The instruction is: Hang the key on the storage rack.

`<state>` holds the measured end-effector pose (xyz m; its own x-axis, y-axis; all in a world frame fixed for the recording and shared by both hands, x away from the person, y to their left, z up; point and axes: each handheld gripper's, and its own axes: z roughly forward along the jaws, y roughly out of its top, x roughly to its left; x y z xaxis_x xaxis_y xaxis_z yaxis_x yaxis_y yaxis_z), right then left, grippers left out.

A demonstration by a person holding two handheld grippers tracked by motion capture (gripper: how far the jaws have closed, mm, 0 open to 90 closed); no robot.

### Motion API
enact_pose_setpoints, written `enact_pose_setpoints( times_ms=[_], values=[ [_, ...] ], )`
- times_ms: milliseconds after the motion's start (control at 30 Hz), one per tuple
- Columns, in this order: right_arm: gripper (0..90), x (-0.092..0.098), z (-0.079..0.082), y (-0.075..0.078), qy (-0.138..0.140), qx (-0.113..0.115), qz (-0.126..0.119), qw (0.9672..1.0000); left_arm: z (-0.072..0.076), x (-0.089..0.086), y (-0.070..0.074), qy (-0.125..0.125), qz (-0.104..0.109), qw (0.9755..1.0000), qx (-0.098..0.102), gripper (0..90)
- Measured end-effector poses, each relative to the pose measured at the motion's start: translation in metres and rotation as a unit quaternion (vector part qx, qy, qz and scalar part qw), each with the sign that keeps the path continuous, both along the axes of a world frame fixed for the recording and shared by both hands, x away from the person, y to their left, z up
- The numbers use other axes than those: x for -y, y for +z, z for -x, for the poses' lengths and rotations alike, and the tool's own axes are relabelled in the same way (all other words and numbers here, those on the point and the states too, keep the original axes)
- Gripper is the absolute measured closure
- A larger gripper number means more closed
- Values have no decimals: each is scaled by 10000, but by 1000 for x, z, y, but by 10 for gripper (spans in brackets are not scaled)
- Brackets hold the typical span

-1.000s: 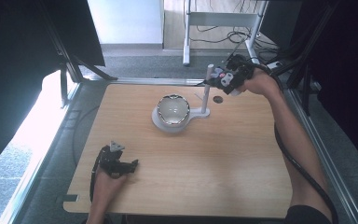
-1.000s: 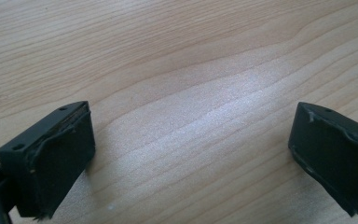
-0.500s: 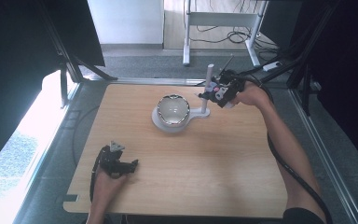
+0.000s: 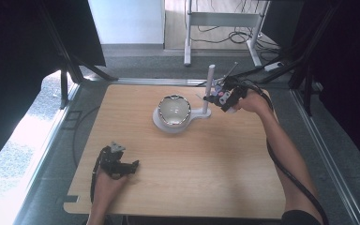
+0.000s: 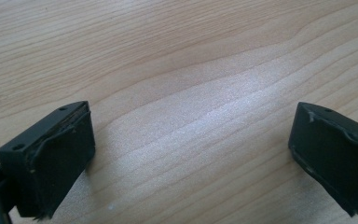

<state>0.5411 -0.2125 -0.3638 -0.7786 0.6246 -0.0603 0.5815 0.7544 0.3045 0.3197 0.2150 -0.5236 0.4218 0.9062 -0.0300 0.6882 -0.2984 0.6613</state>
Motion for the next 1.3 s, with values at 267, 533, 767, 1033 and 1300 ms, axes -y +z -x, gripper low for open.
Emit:
enact_pose_setpoints(
  times_ms=[267, 533, 767, 1033, 1300],
  values=[
    [411, -12, -3, -20, 180, 120, 53, 9998, 0, 0, 0, 0, 0, 10000, 0, 2],
    [235, -19, -3, -29, 236, 442, 31, 9987, 0, 0, 0, -3, 1, 10000, -1, 2],
    [179, -14, 3, -26, 328, 547, 9, 9980, 0, 0, 0, -1, 1, 10000, -1, 2],
    [151, -5, 12, -20, 296, 616, -29, 9977, 0, 0, 0, -3, 0, 10000, -2, 1],
    [131, 0, 23, -20, 347, 540, -48, 9979, 0, 0, 0, -3, 0, 10000, -2, 2]
  ],
)
